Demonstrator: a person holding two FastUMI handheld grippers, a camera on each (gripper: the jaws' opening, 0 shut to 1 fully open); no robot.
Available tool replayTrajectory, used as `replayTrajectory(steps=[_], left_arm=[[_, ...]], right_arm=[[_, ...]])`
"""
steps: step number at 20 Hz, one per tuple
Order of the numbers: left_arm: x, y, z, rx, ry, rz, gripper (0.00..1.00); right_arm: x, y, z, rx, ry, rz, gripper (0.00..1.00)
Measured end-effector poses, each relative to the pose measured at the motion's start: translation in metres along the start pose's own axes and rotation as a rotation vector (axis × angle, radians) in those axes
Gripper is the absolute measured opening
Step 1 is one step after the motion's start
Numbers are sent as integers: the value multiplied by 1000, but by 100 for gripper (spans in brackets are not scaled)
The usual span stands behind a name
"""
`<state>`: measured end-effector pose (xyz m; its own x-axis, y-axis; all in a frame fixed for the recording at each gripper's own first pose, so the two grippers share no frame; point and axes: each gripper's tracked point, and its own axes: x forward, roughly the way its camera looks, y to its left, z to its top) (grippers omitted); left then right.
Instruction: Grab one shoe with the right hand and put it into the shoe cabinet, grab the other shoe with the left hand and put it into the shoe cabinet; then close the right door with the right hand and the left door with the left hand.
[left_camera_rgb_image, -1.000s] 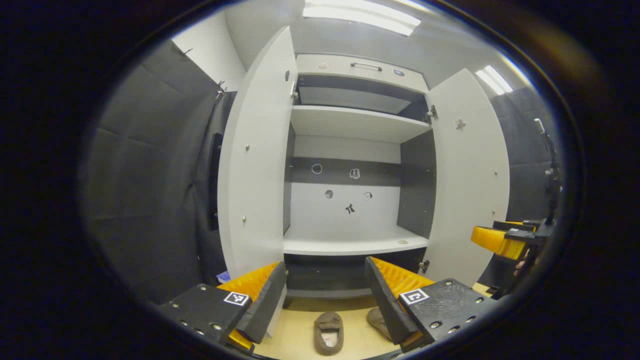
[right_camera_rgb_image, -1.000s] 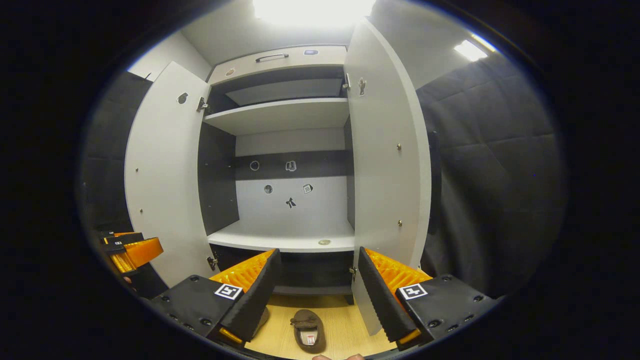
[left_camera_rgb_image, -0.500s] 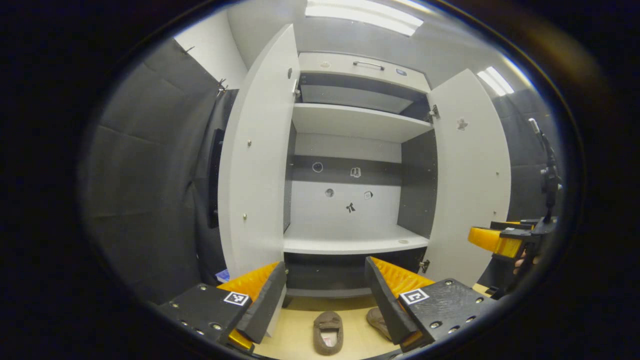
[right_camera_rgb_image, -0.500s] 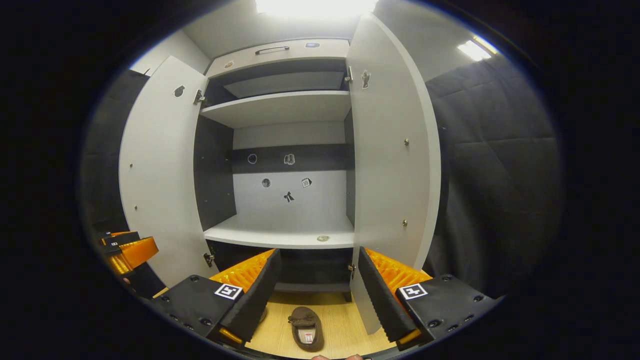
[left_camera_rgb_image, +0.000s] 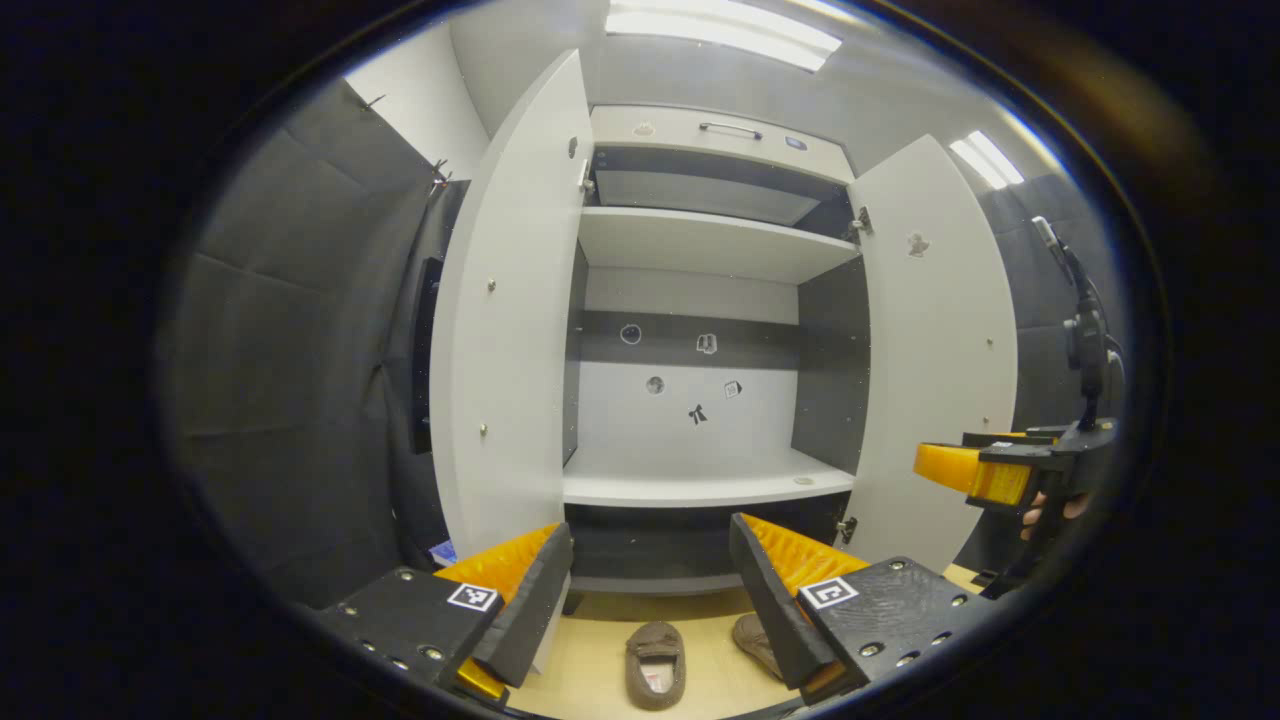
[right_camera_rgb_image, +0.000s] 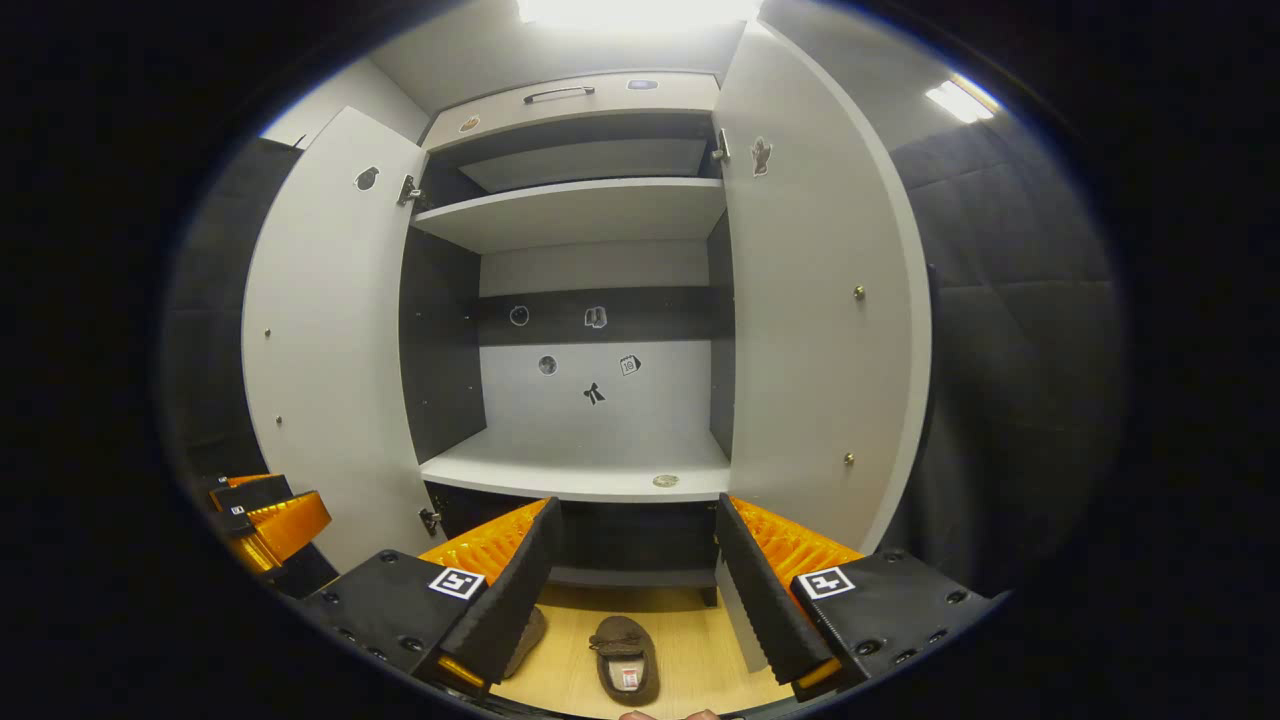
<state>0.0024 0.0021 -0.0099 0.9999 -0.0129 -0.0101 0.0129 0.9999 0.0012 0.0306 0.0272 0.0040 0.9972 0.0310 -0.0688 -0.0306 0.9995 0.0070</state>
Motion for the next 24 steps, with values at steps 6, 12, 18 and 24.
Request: replayTrajectory(steps=[6,12,18,24], left_arm=[[-7,6,-6,-6,10,17,100],[-14,12,-24,43,31,34,93],[-20,3,-52,38,98,10,93],[-23,-2,-72,-4,148,-5,93]], right_arm=[[22,14,-24,-5,64,34,96],[39,42,-104,-67,261,154,98],[45,54,-189,-23,424,191,98],[57,60,-261,17,535,192,96]])
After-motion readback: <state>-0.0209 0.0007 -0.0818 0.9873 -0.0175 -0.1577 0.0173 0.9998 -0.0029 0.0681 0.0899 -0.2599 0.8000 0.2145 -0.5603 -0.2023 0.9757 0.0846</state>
